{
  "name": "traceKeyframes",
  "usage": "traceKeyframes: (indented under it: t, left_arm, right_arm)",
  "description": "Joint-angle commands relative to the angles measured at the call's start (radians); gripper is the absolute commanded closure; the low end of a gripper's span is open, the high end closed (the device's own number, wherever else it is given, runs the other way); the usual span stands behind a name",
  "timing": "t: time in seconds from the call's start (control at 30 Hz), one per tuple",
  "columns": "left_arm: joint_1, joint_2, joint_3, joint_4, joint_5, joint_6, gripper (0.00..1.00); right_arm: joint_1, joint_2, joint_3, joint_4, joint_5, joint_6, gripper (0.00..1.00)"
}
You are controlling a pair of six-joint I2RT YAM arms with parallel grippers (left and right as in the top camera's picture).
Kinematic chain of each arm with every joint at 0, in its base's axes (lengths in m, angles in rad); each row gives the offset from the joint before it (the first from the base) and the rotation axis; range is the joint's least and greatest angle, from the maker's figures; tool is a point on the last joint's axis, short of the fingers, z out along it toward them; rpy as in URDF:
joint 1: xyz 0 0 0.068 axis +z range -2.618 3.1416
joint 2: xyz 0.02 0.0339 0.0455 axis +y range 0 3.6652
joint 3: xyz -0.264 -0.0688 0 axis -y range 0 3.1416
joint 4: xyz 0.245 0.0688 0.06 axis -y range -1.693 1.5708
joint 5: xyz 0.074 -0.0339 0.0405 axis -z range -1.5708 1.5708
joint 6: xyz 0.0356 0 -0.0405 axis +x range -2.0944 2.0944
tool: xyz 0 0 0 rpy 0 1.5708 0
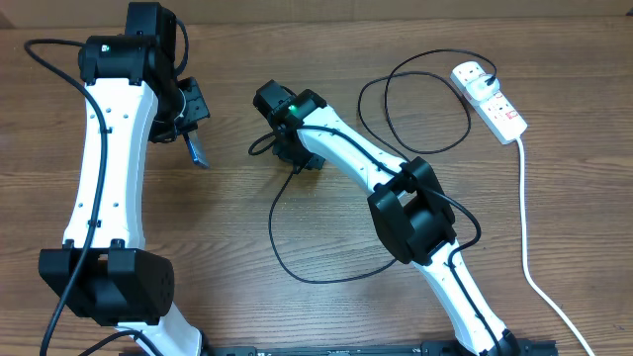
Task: Plug charger to phone and switch on socket
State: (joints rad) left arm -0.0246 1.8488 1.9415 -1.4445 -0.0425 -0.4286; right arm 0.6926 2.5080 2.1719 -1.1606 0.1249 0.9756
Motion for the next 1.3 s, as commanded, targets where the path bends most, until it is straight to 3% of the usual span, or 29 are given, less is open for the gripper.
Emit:
traceKeyframes:
  t: [0.0,0.3,0.43,0.67,0.8,0.93,1.1,1.27]
  left_arm:
    - [0.005,-0.003,0.01,0.002,-0.016,-0.013,0.96]
    - [0.005,-0.003,0.01,0.009,-0.016,-0.013,0.96]
    - [0.005,-0.003,0.01,0.025,-0.005,-0.013,0.96]
    - [0.006,-0.003,0.01,0.082,0.161,0.095,0.96]
    - [0.019,-0.003,0.01,0.147,0.353,0.185,0.96]
    - [0.057,-0.003,0.01,0.257,0.682,0.26,0.96]
    - [0.138,-0.003,0.01,0.42,1.025,0.222,0.96]
    - [0.205,-0.003,0.01,0.523,1.183,0.142,0.96]
  right_arm:
    - [-0.01,0.096,-0.013,0.003,0.005,-0.008,0.83]
    - [-0.016,0.095,-0.01,0.025,-0.015,-0.09,0.96]
    - [-0.026,0.084,0.003,0.023,-0.06,-0.121,0.96]
    - [-0.059,-0.043,0.005,0.036,-0.093,-0.249,0.96]
    - [-0.06,-0.165,0.005,0.04,-0.153,-0.384,0.96]
    - [-0.045,-0.299,0.005,0.042,-0.283,-0.49,0.96]
    - [-0.001,-0.422,0.005,0.036,-0.367,-0.566,0.96]
    - [0.046,-0.503,0.005,0.026,-0.364,-0.588,0.96]
